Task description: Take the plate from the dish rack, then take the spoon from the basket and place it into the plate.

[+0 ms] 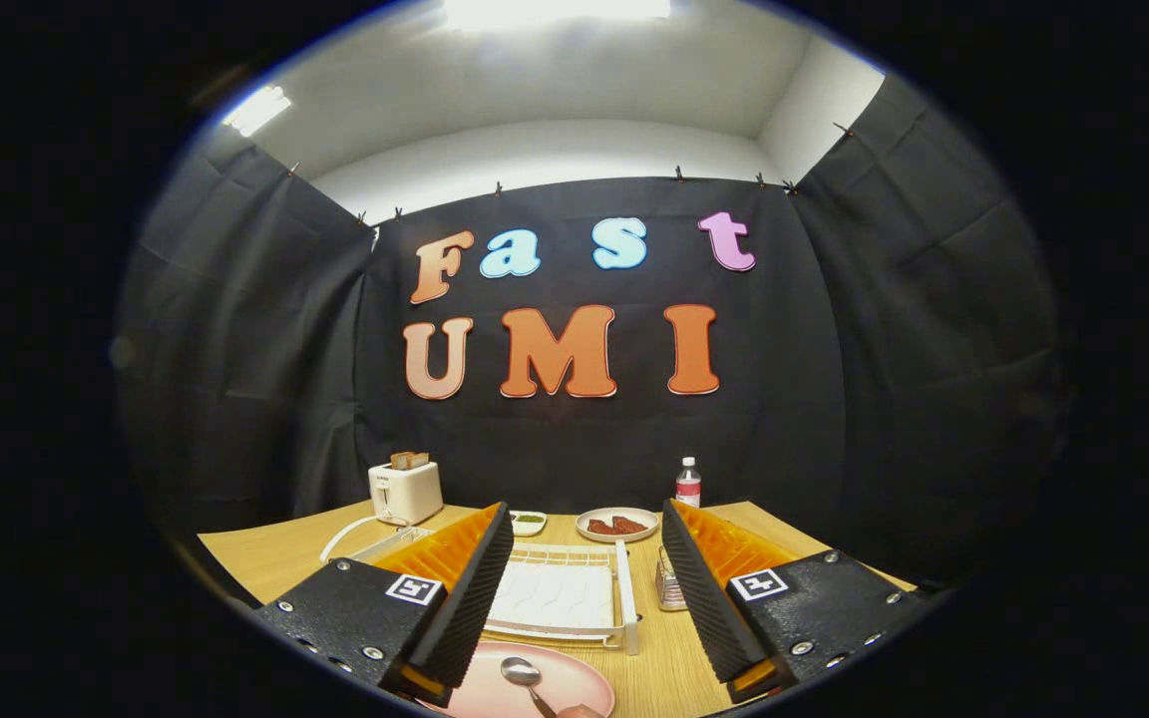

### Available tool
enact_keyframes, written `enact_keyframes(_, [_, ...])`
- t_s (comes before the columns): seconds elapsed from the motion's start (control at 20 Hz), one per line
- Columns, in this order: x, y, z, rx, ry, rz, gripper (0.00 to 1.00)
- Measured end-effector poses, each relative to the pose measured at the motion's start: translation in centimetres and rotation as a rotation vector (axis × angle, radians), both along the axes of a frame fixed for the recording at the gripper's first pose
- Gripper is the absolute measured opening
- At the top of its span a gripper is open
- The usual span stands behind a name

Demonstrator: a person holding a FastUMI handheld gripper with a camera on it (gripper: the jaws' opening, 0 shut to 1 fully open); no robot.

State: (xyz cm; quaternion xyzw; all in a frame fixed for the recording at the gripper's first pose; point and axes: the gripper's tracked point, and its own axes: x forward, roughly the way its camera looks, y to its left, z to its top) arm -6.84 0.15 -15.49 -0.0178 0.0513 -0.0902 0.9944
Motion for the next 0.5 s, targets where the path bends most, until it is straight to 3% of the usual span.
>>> enact_keyframes(0.5, [-0.21,0.03,0.33,0.006,-0.011,0.005,0.89])
